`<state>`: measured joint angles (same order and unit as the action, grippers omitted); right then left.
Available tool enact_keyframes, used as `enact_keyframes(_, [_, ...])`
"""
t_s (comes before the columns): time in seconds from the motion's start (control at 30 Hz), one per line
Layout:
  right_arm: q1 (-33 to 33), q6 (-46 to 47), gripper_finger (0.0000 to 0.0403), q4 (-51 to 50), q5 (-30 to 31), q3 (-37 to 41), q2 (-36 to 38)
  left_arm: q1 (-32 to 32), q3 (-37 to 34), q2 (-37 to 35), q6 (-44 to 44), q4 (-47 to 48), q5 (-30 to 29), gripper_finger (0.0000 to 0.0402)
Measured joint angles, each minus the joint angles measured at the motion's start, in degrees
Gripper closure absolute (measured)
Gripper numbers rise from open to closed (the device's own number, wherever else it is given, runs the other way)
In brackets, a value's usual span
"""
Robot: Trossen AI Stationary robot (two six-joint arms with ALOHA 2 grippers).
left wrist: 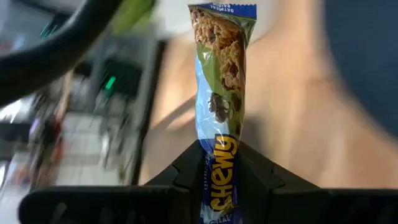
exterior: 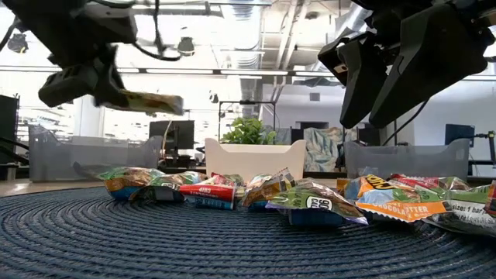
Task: Pick and place Granola Bars by type
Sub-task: Put the blue granola bar into the left black bin, then put the yellow granola bar into the right black bin
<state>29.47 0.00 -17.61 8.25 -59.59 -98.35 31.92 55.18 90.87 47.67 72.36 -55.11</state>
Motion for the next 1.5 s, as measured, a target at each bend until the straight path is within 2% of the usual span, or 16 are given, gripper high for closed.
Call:
enact_keyframes(0.1, [0.0,0.0,0.0272,0.0,1.0,0.0,0.0,0.0,-0.1,0.0,14.9,10.8,-0.3,0.0340])
enact_keyframes(0.17, [-0.1,0.0,0.0272,0.0,1.2,0.0,0.0,0.0,-1.1,0.0,21.7,14.9,-0.7,0.0340])
enact_keyframes(0.43, [-0.4,0.0,0.0272,0.0,1.2,0.0,0.0,-1.6,-10.1,0.1,30.6,17.6,1.9,0.0340])
enact_keyframes(0.67, [-0.4,0.5,0.0272,0.0,1.2,0.0,0.0,-3.5,-12.4,-0.2,33.9,17.6,2.6,0.0321])
enact_keyframes(0.97, [-0.4,1.1,0.0272,-0.1,1.2,0.0,0.0,-3.5,-12.2,-1.3,35.1,16.7,0.9,0.0216])
enact_keyframes(1.13, [-0.4,1.1,0.0272,0.1,1.1,0.0,0.0,-3.5,-12.2,-1.3,35.2,16.7,0.9,0.0176])
enact_keyframes(1.33, [-0.7,1.0,0.0272,2.5,0.3,0.0,-3.8,-3.5,-12.2,-1.3,35.8,16.7,0.9,0.0158])
enact_keyframes(1.5, [-3.7,-1.7,0.0272,3.7,-7.4,-0.1,-7.3,-3.5,-12.2,-1.3,36.1,16.7,0.9,0.0156])
